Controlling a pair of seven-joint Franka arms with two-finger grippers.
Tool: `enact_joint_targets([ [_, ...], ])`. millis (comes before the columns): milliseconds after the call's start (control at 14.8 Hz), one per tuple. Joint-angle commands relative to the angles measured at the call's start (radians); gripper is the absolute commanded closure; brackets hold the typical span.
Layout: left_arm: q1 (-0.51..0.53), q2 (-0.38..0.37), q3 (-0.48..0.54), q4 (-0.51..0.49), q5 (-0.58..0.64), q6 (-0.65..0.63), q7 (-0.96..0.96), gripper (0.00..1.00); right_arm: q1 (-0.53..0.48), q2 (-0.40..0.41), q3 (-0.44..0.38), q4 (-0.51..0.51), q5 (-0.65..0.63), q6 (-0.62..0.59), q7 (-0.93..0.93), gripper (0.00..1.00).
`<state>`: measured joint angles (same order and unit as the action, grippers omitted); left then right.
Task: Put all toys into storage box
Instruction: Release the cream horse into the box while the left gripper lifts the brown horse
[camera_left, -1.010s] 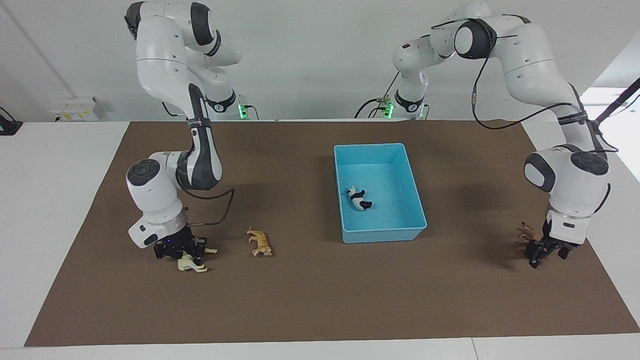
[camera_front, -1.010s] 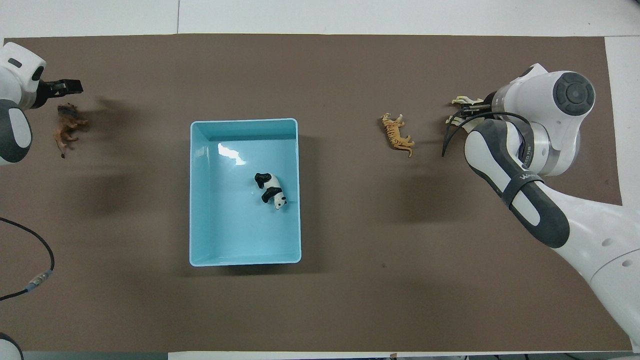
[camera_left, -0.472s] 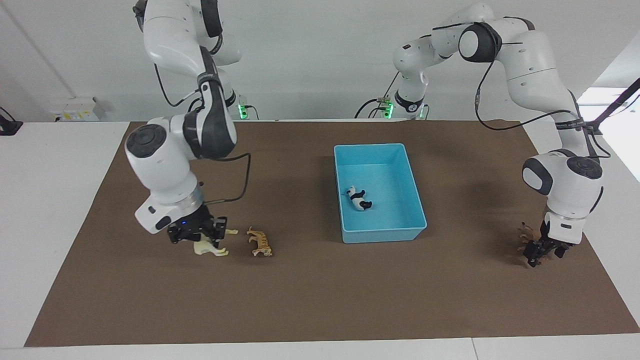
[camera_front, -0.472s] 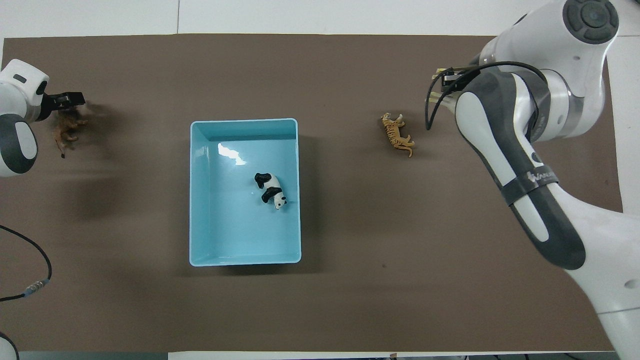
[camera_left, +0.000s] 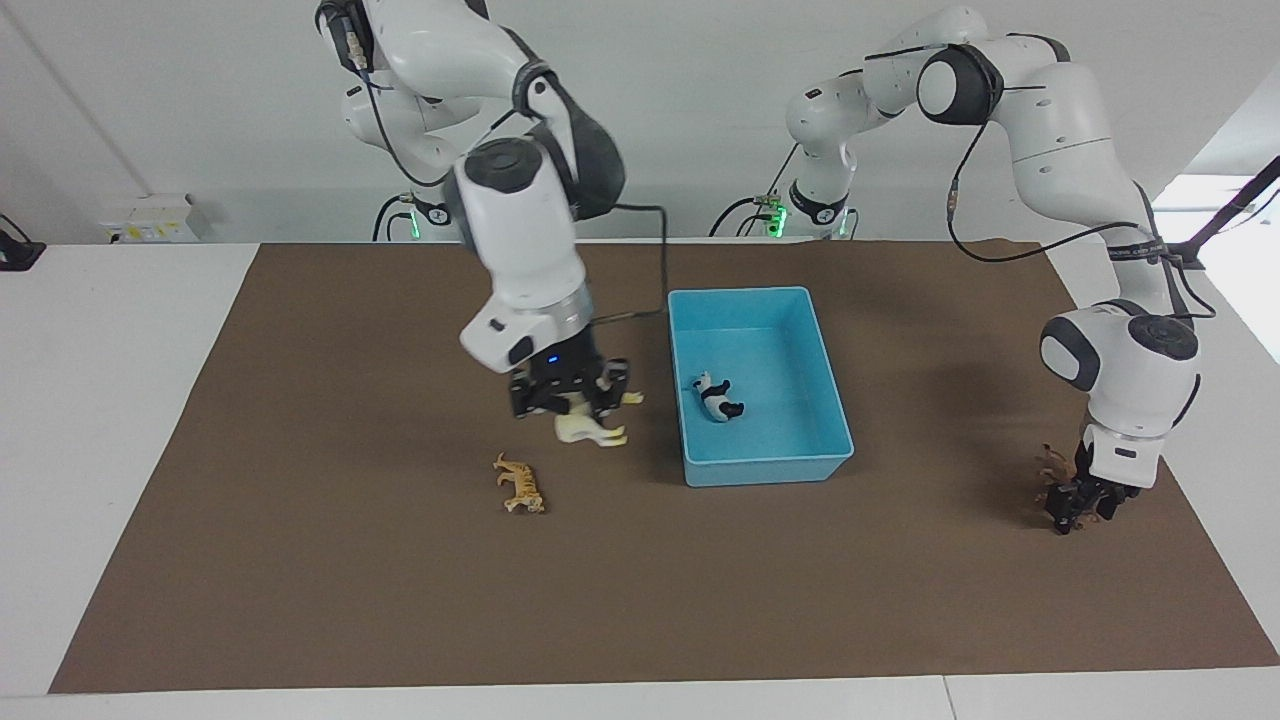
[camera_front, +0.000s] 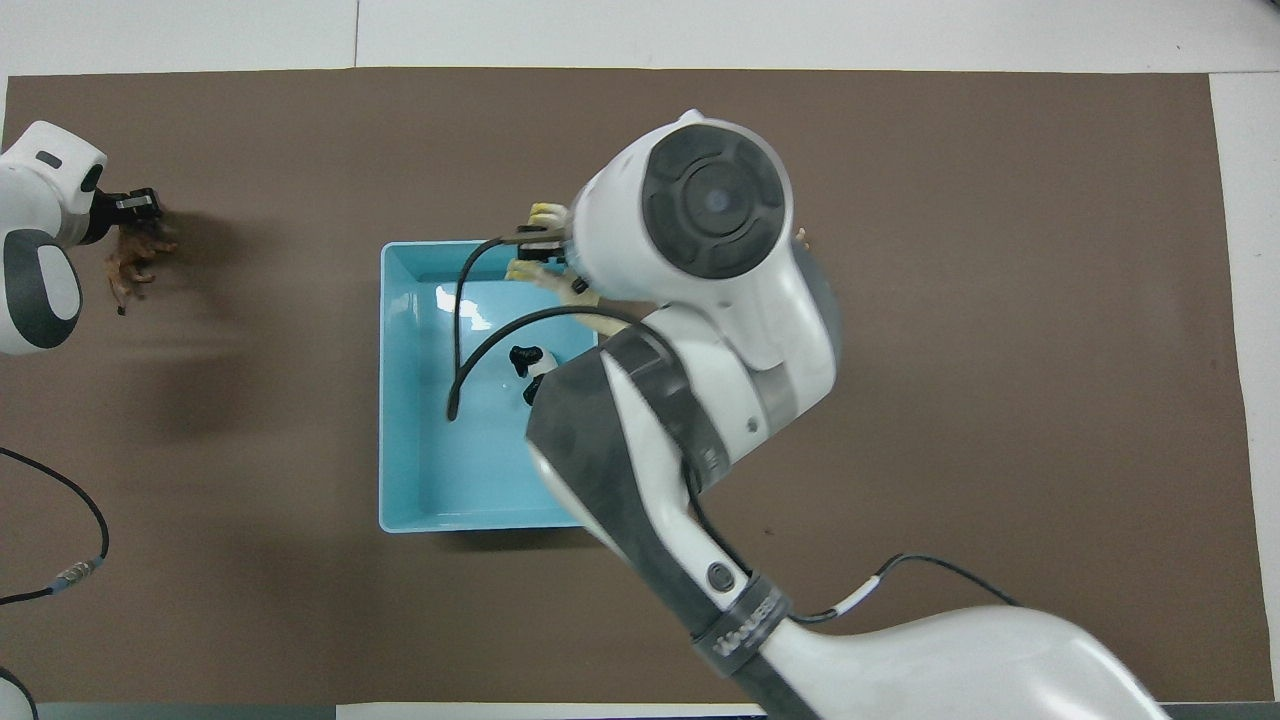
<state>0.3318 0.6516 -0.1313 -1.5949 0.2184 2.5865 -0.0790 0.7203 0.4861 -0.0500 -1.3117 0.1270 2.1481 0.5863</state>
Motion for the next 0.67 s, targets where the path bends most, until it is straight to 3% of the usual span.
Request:
enact_joint_targets([
  [0,-0.028,-0.017,0.007,0.025,0.021,-0.092,-0.021,0.78,0.076,0.083,-0.011,0.010,0.019,0.114,0.020,1.00],
  [135,-0.059,-0.015,0.007,0.117,0.021,-0.239,-0.042,0.78,0.099,0.088,-0.011,-0.064,0.008,0.165,0.024,1.00],
  [202,-0.083,-0.016,0.007,0.171,0.021,-0.331,-0.062,0.78,0.116,0.085,-0.011,-0.086,0.010,0.170,0.035,0.01],
  [337,-0.131,-0.041,0.001,0.237,0.015,-0.530,-0.143,0.78,0.120,0.080,-0.013,-0.077,0.010,0.144,0.136,0.00],
  [606,-0.226,-0.214,-0.004,0.201,-0.143,-0.722,-0.381,0.78,0.091,0.078,-0.025,0.041,0.008,-0.064,0.230,0.00],
])
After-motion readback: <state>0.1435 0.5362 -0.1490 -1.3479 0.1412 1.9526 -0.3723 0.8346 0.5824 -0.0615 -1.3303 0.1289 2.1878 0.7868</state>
